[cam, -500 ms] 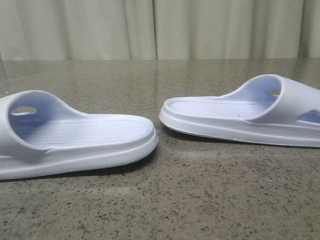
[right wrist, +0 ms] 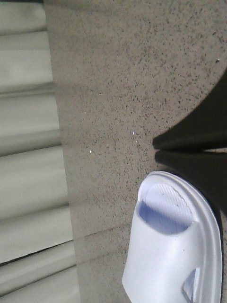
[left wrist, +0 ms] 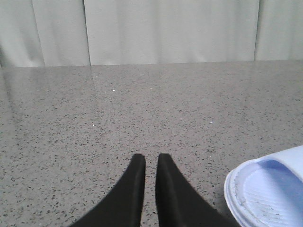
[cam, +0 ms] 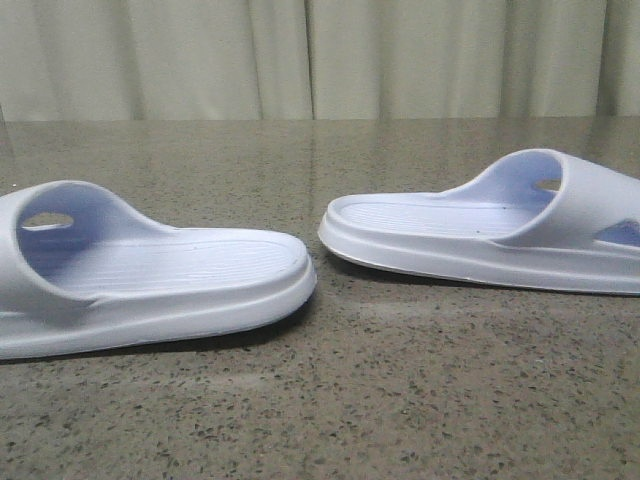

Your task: Insert blue slippers together front up

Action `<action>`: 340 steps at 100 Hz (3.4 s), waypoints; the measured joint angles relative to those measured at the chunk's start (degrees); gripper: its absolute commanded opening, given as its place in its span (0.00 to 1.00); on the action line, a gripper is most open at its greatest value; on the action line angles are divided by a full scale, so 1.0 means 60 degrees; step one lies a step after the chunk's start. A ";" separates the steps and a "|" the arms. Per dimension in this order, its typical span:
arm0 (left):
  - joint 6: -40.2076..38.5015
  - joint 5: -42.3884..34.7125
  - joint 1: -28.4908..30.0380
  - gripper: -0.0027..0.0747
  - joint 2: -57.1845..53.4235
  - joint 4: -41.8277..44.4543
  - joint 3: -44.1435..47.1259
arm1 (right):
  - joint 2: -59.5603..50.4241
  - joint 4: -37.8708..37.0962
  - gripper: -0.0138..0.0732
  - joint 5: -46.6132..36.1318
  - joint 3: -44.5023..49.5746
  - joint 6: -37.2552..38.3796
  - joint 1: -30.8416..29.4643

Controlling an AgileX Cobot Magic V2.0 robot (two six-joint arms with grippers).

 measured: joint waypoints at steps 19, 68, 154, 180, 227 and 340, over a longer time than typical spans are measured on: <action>0.0000 0.0000 0.0000 0.06 0.0000 0.0000 0.0000 | 0.0000 -0.0822 0.04 0.0432 0.0000 0.0000 0.0000; 0.0000 -0.0080 0.0000 0.06 0.0000 0.0000 0.0000 | 0.0000 -0.0976 0.04 0.0501 0.0000 0.0000 0.0000; -0.0013 0.0190 0.0000 0.05 0.0000 -0.6472 -0.0545 | 0.0000 0.0550 0.04 0.0789 -0.1248 0.0000 0.0000; -0.0013 0.0875 0.0000 0.05 0.0432 -0.7908 -0.2331 | 0.1118 0.1276 0.04 0.2746 -0.3898 0.0000 0.0000; -0.0013 0.2914 0.0000 0.28 0.2835 -0.7992 -0.3540 | 0.2897 0.2903 0.61 0.3294 -0.5288 0.0007 0.0000; -0.0915 0.1924 0.0061 0.68 0.4519 -0.7992 -0.2343 | 0.2897 0.2941 0.66 0.3178 -0.5288 0.0022 0.0000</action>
